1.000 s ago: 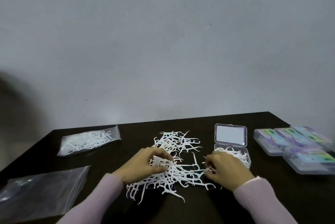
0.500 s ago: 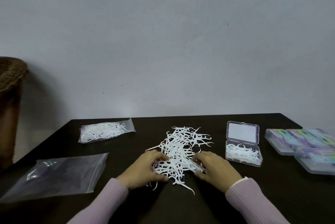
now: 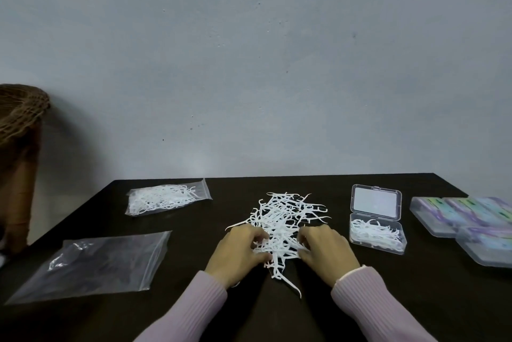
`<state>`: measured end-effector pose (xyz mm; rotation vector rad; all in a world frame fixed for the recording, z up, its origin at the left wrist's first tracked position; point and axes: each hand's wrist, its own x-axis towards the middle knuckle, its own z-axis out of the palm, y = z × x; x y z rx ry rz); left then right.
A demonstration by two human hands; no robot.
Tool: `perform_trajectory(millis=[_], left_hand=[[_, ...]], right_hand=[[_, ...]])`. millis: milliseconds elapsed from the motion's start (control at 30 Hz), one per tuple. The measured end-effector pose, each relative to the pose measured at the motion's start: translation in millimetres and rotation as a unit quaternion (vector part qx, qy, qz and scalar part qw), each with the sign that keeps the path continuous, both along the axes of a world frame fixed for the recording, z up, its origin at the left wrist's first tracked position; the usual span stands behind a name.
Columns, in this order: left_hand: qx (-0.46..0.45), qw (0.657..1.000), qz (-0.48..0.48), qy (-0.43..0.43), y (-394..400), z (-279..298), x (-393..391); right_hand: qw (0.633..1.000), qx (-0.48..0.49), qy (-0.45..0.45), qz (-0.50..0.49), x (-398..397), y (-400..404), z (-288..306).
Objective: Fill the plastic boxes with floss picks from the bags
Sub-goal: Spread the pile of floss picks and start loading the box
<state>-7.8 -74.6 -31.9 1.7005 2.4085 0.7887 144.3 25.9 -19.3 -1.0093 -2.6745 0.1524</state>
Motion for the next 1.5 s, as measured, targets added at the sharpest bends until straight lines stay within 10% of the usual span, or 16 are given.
perform_trajectory(millis=[667, 1200, 1500], left_hand=[[0.012, 0.983, 0.143, -0.11, 23.6, 10.8, 15.7], [0.113, 0.886, 0.041, -0.447, 31.0, 28.9, 3.6], [0.119, 0.871, -0.011, -0.477, 72.2, 30.4, 33.5]], right_hand=[[0.974, -0.163, 0.143, -0.065, 29.8, 39.9, 6.7], [0.899, -0.316, 0.288, -0.097, 66.8, 67.7, 22.5], [0.932, -0.224, 0.25, -0.14, 92.6, 94.9, 32.4]])
